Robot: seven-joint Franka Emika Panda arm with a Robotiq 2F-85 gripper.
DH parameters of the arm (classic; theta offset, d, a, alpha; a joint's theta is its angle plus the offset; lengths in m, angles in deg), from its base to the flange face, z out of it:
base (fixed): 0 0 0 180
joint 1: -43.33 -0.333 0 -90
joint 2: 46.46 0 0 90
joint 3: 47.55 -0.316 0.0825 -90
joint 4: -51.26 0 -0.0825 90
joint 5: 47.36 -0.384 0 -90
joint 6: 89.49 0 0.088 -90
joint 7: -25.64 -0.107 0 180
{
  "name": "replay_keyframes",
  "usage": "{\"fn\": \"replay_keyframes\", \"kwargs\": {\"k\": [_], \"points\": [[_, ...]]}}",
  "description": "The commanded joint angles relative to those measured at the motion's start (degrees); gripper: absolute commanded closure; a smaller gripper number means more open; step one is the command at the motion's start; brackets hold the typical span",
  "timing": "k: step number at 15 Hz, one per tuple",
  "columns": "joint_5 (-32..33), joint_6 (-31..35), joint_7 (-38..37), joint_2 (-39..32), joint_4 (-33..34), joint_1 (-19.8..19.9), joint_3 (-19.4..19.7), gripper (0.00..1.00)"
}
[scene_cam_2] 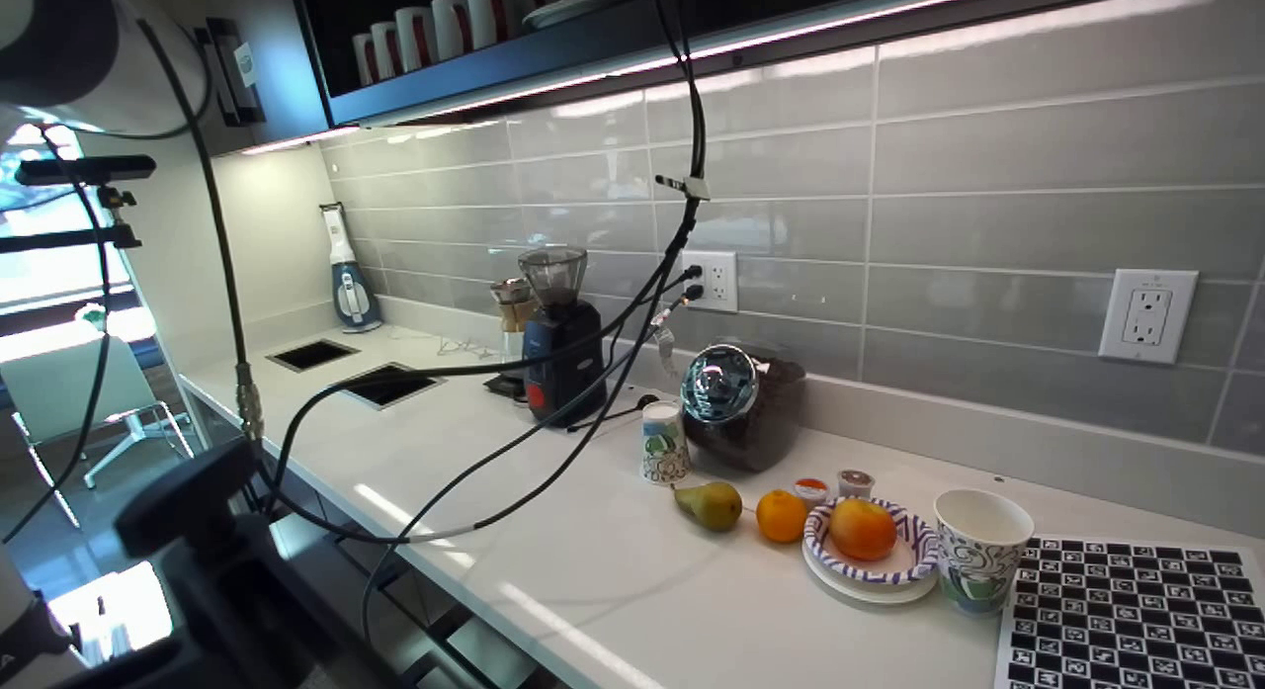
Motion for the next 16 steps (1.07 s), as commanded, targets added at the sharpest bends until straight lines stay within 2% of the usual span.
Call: {"fn": "replay_keyframes", "kwargs": {"k": [1,8,14,15,16], "points": [[1.34,0.74,0.21,-0.95,1.88,-0.11,0.71,0.49],[2.16,1.17,-0.09,-1.80,1.65,-0.64,0.72,0.02],[1.80,1.89,-0.68,-2.06,1.62,-1.08,0.50,0.00],[1.78,2.00,-0.85,-2.07,1.59,-1.18,0.51,0.01],[1.79,1.98,-0.86,-2.07,1.56,-1.27,0.51,0.07]]}}
